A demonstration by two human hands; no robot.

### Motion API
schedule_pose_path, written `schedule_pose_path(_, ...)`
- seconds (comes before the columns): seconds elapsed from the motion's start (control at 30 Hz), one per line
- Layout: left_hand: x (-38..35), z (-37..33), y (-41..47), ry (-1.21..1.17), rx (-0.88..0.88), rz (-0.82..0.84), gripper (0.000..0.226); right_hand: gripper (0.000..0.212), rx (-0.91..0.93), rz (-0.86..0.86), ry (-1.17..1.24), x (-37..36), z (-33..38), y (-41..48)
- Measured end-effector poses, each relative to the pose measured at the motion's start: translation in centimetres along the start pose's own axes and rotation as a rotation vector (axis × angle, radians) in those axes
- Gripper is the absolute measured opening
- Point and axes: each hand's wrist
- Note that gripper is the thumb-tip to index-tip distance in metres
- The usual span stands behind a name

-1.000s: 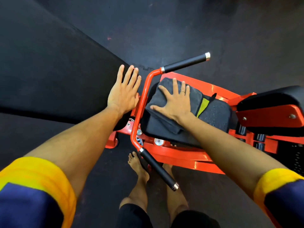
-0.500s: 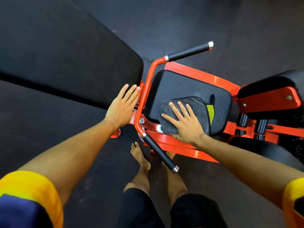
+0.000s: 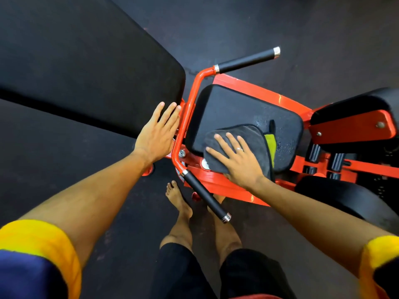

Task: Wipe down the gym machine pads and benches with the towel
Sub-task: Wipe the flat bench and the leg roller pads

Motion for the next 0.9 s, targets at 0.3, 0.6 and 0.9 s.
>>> schedule_pose_path(0.3,0.2,-4.9,3.0,-0.518,0.114,-0.055,0.066,0.086,-0.074,-0.014,0.188,1.3,0.5,6.2)
schedule_pose_path(0.6,1.3,-9.1,8.0,-1.202,0.349,-0.125,0.057,0.080,-0.616,-0.142,0.288,1.2,-4.7,0.6)
schedule_pose_path(0.9,0.1,-9.5,9.3,-1.327,0.363,-0.194,0.052,0.073,-0.362,-0.134,0.295,1.7,-5.1,7.2)
Point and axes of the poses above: each hand's wrist, its own y-axis towards the middle knuckle, its own x-axis out of the back of the hand, z = x × y, and after that the axes turned 4 degrees about z, right-handed
